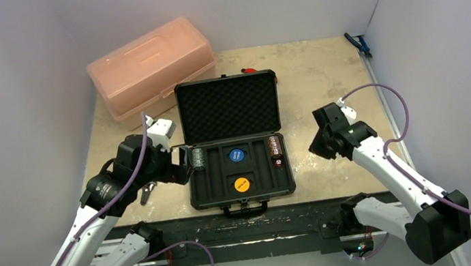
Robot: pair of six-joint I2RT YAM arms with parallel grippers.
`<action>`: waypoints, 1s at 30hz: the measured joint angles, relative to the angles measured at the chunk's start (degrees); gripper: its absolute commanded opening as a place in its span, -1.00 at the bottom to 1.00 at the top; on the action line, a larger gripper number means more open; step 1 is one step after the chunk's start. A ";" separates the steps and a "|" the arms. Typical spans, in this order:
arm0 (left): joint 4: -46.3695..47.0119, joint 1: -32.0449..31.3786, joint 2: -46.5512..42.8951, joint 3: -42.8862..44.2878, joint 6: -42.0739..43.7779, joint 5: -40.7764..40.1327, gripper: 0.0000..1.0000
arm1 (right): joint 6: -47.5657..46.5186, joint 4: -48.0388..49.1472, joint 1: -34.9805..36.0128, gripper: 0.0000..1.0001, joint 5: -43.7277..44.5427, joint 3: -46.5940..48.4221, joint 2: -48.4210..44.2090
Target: Pack up texas hold em set
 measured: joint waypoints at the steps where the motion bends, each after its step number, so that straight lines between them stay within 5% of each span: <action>1: 0.02 0.00 0.04 0.00 0.00 -0.22 0.78 | -0.87 0.42 0.00 -1.00 -0.81 0.59 -0.35; 30: -0.02 0.11 1.27 0.00 -0.02 -4.17 0.78 | -5.53 10.86 15.56 -1.00 -7.76 11.30 6.12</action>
